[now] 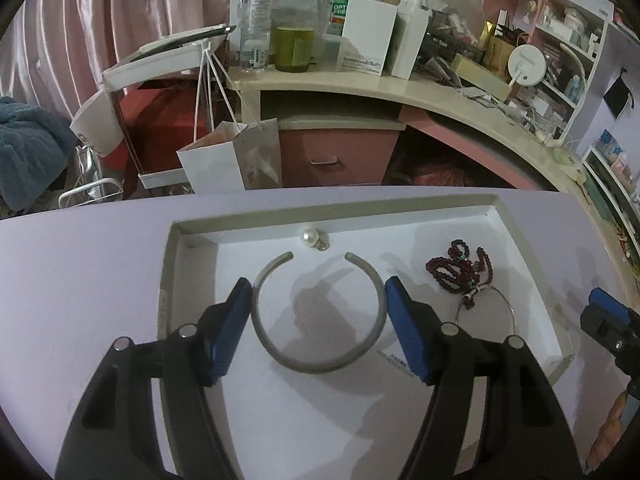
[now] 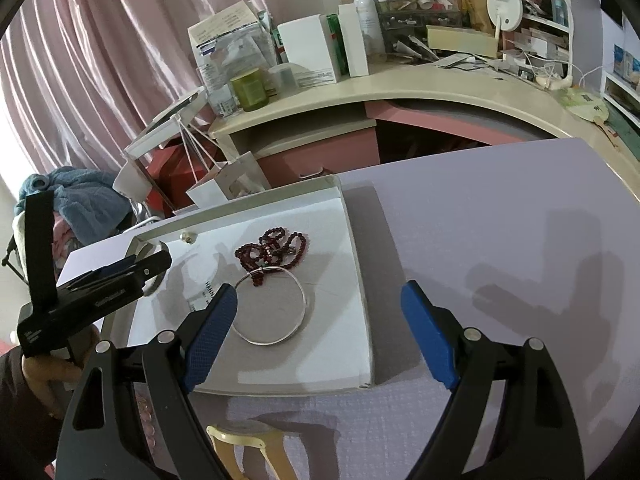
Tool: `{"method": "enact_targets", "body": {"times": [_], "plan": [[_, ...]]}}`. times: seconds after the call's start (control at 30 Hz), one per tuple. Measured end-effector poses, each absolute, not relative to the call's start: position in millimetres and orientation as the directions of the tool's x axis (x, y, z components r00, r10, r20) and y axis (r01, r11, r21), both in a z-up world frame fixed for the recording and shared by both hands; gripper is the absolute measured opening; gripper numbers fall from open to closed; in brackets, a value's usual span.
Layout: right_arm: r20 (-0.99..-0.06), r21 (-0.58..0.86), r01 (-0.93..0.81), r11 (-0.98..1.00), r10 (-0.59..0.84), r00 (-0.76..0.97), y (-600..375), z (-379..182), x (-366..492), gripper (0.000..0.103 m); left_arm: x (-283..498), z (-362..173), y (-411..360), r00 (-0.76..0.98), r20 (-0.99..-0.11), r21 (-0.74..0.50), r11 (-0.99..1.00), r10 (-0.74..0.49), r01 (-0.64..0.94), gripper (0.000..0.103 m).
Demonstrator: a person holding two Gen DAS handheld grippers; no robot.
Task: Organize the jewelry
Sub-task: 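Carry both bangles into the tray, right releasing the hoop while left releases the cuff, then lower the right tool onto the white pearl bracelet and grasp it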
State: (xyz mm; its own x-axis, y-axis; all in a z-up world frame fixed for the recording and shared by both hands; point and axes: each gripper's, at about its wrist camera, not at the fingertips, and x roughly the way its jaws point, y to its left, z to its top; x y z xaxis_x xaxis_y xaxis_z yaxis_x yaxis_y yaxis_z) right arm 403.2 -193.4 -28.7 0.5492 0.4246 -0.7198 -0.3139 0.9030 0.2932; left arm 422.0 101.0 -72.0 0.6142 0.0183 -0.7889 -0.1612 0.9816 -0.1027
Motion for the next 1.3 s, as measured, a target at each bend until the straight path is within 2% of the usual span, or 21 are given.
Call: {"method": "enact_targets", "body": {"times": [0.07,0.3,0.57,0.93,1.2,1.3], "plan": [[-0.719,0.296,-0.306,0.905,0.422,0.552,-196,-28,402,0.085,420,-68,102,0.634,-0.773,-0.107,0.981,0.021,-0.164,0.081],[-0.705,0.296,-0.303,0.906,0.421,0.571,-204,-18,384,0.085,379,-32,115,0.728,-0.684,-0.14,0.971,0.047,-0.194,0.081],[-0.688,0.295,-0.325,0.898,0.436,0.58,-213,-5,340,0.085,287,-4,127,0.767,-0.63,-0.152,0.948,0.125,-0.279,0.081],[-0.648,0.3,-0.366,0.881,0.469,0.6,-221,9,258,0.085,171,9,131,0.769,-0.609,-0.162,0.918,0.195,-0.362,0.083],[-0.641,0.314,-0.38,0.87,0.489,0.591,-220,-3,201,0.084,105,11,122,0.776,-0.591,-0.174,0.904,0.221,-0.39,0.085],[-0.652,0.302,-0.392,0.869,0.488,0.581,-216,-12,182,0.08,85,7,115,0.774,-0.594,-0.176,0.903,0.221,-0.393,0.085]]}}
